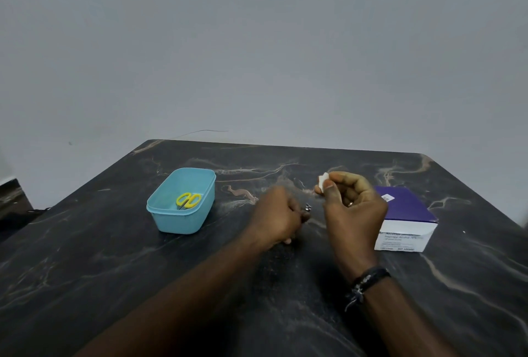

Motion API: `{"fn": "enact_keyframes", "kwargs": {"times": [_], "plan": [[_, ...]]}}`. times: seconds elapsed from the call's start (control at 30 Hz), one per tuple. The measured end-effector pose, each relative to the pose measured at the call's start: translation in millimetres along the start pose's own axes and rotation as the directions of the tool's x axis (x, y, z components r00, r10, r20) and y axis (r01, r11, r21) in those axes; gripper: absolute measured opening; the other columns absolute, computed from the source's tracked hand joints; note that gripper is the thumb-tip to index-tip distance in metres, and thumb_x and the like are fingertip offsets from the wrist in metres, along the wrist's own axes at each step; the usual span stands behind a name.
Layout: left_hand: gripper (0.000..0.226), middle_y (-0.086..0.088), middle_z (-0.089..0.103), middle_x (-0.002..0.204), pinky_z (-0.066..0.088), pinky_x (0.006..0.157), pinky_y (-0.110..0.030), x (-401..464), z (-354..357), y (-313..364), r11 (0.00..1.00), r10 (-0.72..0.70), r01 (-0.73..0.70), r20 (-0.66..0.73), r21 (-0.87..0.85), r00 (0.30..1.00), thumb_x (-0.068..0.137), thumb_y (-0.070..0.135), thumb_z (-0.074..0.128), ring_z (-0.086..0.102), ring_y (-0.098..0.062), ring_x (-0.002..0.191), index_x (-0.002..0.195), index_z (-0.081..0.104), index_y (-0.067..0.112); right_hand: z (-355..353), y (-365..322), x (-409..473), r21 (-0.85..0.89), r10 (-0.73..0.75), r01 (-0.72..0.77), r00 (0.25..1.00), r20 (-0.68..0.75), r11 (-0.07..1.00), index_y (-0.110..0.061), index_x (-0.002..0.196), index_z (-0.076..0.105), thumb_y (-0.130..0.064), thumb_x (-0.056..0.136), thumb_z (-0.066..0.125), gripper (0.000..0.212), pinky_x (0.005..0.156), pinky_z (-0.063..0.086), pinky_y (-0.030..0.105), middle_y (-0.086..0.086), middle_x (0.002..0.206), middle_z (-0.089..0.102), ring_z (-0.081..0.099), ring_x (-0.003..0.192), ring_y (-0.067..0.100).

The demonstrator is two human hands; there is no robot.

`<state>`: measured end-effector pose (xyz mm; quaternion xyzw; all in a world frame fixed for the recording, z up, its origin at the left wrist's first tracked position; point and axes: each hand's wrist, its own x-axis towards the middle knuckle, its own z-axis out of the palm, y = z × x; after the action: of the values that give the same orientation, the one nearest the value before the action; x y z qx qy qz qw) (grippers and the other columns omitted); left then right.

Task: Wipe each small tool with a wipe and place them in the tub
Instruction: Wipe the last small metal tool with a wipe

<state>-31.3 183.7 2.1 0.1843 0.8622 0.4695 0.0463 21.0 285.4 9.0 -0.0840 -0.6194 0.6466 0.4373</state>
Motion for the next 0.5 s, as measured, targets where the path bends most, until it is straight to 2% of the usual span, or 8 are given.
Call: {"fn": "enact_keyframes", "kwargs": {"times": [0.03,0.07,0.13,0.27,0.37,0.5], "plan": [[0.01,-0.015,0.066,0.068,0.051,0.045,-0.028,-3.7,-6.1,-7.2,0.981,-0.033,0.035,0.013,-0.192,0.999,0.089,0.011,0.067,0.062,-0.022,0.047,0.091,0.064,0.002,0.6,1.2,-0.9,-0.014,0.002,-0.002,1.0,0.027,1.0,-0.015,0.084,0.067,0.001,0.086,0.068,0.016,0.068,0.057,0.024,-0.002,0.077,0.073,0.073,0.075,0.011],[0.017,-0.015,0.065,0.07,0.053,0.045,-0.028,-6.9,-13.2,-13.6,0.933,-0.054,0.062,0.034,-0.353,0.998,0.09,0.007,0.066,0.062,-0.02,0.048,0.105,0.061,0.003,1.6,2.3,-2.0,-0.032,0.005,-0.003,0.999,0.053,0.999,-0.016,0.084,0.068,0.001,0.086,0.068,0.017,0.069,0.057,0.026,-0.003,0.077,0.074,0.073,0.076,0.011],[0.033,-0.014,0.066,0.073,0.057,0.05,-0.029,-11.0,-26.7,-24.8,0.835,-0.057,0.09,0.078,-0.543,0.995,0.089,0.002,0.065,0.067,-0.022,0.056,0.121,0.057,0.006,3.7,4.0,-4.5,-0.059,0.022,-0.016,0.995,0.102,0.998,-0.017,0.084,0.069,0.001,0.086,0.068,0.018,0.069,0.058,0.029,-0.003,0.077,0.074,0.073,0.075,0.009],[0.027,-0.015,0.07,0.085,0.059,0.062,-0.033,-15.5,-42.6,-34.0,0.689,-0.054,0.12,0.114,-0.715,0.992,0.088,0.0,0.063,0.073,-0.029,0.076,0.114,0.065,0.007,5.6,8.6,-8.1,-0.076,0.091,-0.077,0.975,0.202,0.994,-0.011,0.086,0.069,0.002,0.086,0.068,0.014,0.064,0.058,0.028,0.003,0.08,0.074,0.074,0.074,0.013],[0.027,-0.02,0.072,0.095,0.06,0.065,-0.036,-17.6,-43.4,-36.0,0.603,-0.044,0.136,0.137,-0.786,0.99,0.081,-0.001,0.068,0.073,-0.035,0.083,0.107,0.065,0.004,7.2,10.9,-10.6,-0.051,0.154,-0.146,0.949,0.274,0.988,-0.01,0.087,0.068,0.005,0.086,0.066,0.015,0.059,0.056,0.025,0.007,0.082,0.074,0.074,0.074,0.017],[0.032,-0.019,0.072,0.091,0.06,0.061,-0.034,-21.0,-48.0,-37.7,0.592,0.0,0.121,0.15,-0.797,0.989,0.071,0.001,0.075,0.073,-0.035,0.078,0.1,0.064,0.005,8.2,10.7,-12.2,-0.045,0.183,-0.177,0.934,0.306,0.983,-0.008,0.087,0.068,0.006,0.086,0.065,0.014,0.058,0.056,0.023,0.009,0.083,0.074,0.075,0.074,0.019]]}}
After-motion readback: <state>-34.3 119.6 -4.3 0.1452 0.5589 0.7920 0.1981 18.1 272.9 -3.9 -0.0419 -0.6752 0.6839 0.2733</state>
